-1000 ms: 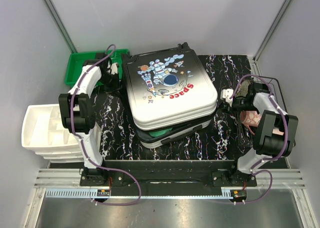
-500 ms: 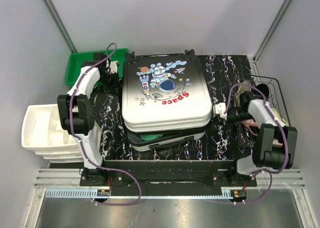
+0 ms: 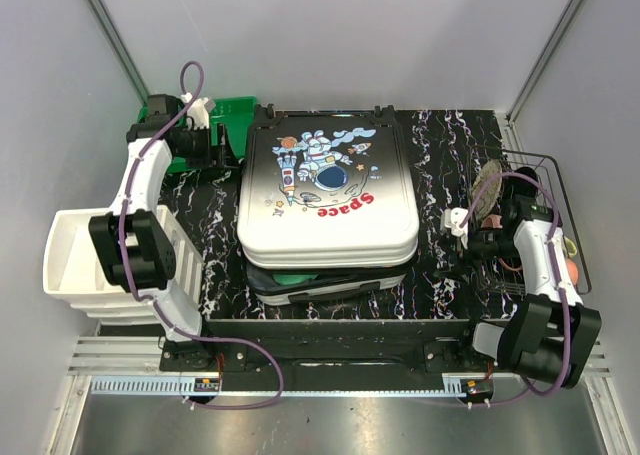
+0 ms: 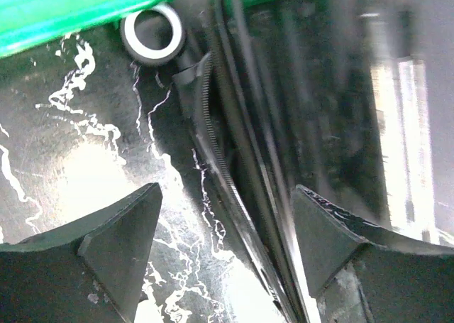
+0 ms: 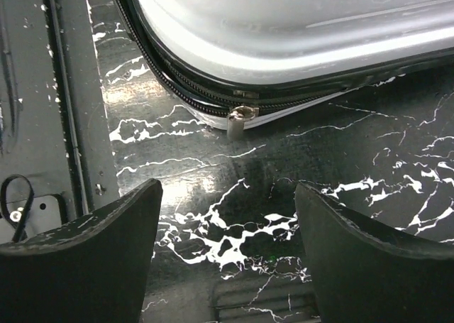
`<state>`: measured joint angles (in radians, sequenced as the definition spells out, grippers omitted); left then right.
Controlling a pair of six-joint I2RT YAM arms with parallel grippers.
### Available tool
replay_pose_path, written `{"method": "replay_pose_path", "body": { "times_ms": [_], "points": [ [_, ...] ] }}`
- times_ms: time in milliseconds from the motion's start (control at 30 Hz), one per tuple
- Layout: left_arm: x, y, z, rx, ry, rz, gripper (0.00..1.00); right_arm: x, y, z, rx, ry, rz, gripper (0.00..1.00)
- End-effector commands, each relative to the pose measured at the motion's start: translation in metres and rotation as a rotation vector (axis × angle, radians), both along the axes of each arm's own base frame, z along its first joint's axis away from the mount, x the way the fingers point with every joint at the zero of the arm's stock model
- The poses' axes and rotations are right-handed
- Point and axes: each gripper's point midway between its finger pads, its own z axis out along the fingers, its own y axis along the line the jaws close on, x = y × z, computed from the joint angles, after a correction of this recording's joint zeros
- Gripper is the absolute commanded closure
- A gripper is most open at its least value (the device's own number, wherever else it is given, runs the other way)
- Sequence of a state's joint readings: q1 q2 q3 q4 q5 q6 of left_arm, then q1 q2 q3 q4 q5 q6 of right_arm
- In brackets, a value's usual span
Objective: Open, take out, and arrange the luggage
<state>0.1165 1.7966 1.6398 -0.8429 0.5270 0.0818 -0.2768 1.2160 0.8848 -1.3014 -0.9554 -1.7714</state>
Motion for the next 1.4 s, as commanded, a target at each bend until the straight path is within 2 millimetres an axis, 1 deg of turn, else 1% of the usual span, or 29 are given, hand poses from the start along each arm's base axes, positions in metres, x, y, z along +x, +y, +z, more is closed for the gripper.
{"method": "replay_pose_path", "body": {
  "times_ms": [0,33,67,133,167,233,267,300,333,367,400,433,467,500,533,600,633,667,733,800,900,933,1033,1133,1167,1200,1300,1367],
  "points": [
    [-0.005,-0.016,0.037,-0.028,-0.146,-0.090,0.21,-0.003,0.009,0.014,0.091,0.093,-0.025,0.15],
    [-0.007,-0.016,0.040,-0.029,-0.153,-0.090,0.21,-0.002,0.010,0.015,0.117,0.127,-0.042,0.15],
    [-0.009,-0.017,0.037,-0.035,-0.142,-0.086,0.21,0.000,0.014,0.017,0.154,0.149,-0.053,0.16],
    [-0.013,-0.017,0.038,-0.037,-0.143,-0.075,0.21,0.000,0.016,0.015,0.189,0.202,-0.067,0.16],
    [-0.013,-0.017,0.035,-0.039,-0.138,-0.061,0.21,0.004,0.017,0.014,0.207,0.207,-0.088,0.16],
    [-0.015,-0.016,0.037,-0.039,-0.146,-0.046,0.21,0.002,0.021,0.012,0.233,0.235,-0.148,0.19],
    [-0.016,-0.016,0.034,-0.041,-0.141,-0.033,0.21,0.013,0.020,0.012,0.236,0.162,-0.159,0.20],
    [-0.015,-0.015,0.034,-0.040,-0.145,-0.027,0.21,0.008,0.022,0.011,0.235,0.124,-0.174,0.21],
    [-0.017,-0.015,0.032,-0.039,-0.139,-0.017,0.21,0.007,0.023,0.009,0.249,0.163,-0.234,0.22],
    [-0.017,-0.013,0.032,-0.038,-0.145,-0.008,0.21,0.016,0.023,0.007,0.228,0.054,-0.243,0.25],
    [-0.017,-0.013,0.030,-0.039,-0.144,-0.002,0.21,0.019,0.024,0.005,0.220,0.032,-0.268,0.25],
    [-0.018,-0.012,0.027,-0.036,-0.138,0.009,0.21,0.020,0.023,0.002,0.212,0.047,-0.321,0.25],
    [-0.018,-0.012,0.026,-0.039,-0.136,0.015,0.21,0.023,0.024,0.001,0.202,-0.030,-0.322,0.27],
    [-0.019,-0.012,0.024,-0.041,-0.131,0.023,0.21,0.020,0.031,-0.001,0.195,-0.046,-0.298,0.30],
    [-0.021,-0.012,0.019,-0.047,-0.114,0.032,0.22,0.020,0.031,-0.005,0.174,-0.037,-0.328,0.32],
    [-0.022,-0.012,0.016,-0.052,-0.111,0.035,0.21,0.022,0.038,-0.006,0.164,-0.089,-0.318,0.37],
    [-0.024,-0.013,0.013,-0.066,-0.091,0.059,0.22,0.024,0.036,-0.008,0.160,-0.080,-0.350,0.39],
    [-0.025,-0.013,0.011,-0.066,-0.088,0.064,0.22,0.030,0.036,-0.006,0.162,-0.116,-0.357,0.40],
    [-0.029,-0.012,0.007,-0.062,-0.077,0.071,0.22,0.036,0.034,-0.006,0.159,-0.129,-0.382,0.44],
    [-0.032,-0.012,0.006,-0.058,-0.075,0.073,0.21,0.042,0.034,-0.005,0.161,-0.139,-0.385,0.46],
    [-0.037,-0.011,0.001,-0.054,-0.062,0.071,0.21,0.046,0.037,-0.008,0.160,-0.134,-0.351,0.58],
    [-0.039,-0.012,-0.001,-0.054,-0.053,0.069,0.21,0.047,0.037,-0.008,0.159,-0.136,-0.348,0.64],
    [-0.044,-0.013,-0.006,-0.060,-0.038,0.064,0.21,0.052,0.033,-0.008,0.126,-0.162,-0.342,0.74],
    [-0.050,-0.014,-0.014,-0.061,-0.018,0.064,0.21,0.053,0.029,-0.006,0.104,-0.196,-0.346,0.89],
    [-0.051,-0.014,-0.016,-0.060,-0.012,0.063,0.21,0.054,0.030,-0.004,0.107,-0.203,-0.342,1.00],
    [-0.053,-0.014,-0.020,-0.060,0.000,0.064,0.21,0.053,0.031,-0.003,0.110,-0.209,-0.335,1.00],
    [-0.053,-0.016,-0.022,-0.074,0.005,0.060,0.21,0.051,0.037,0.005,0.145,-0.211,-0.306,1.00],
    [-0.052,-0.017,-0.021,-0.081,0.004,0.056,0.22,0.050,0.038,0.005,0.147,-0.206,-0.298,1.00]
  ]
}}
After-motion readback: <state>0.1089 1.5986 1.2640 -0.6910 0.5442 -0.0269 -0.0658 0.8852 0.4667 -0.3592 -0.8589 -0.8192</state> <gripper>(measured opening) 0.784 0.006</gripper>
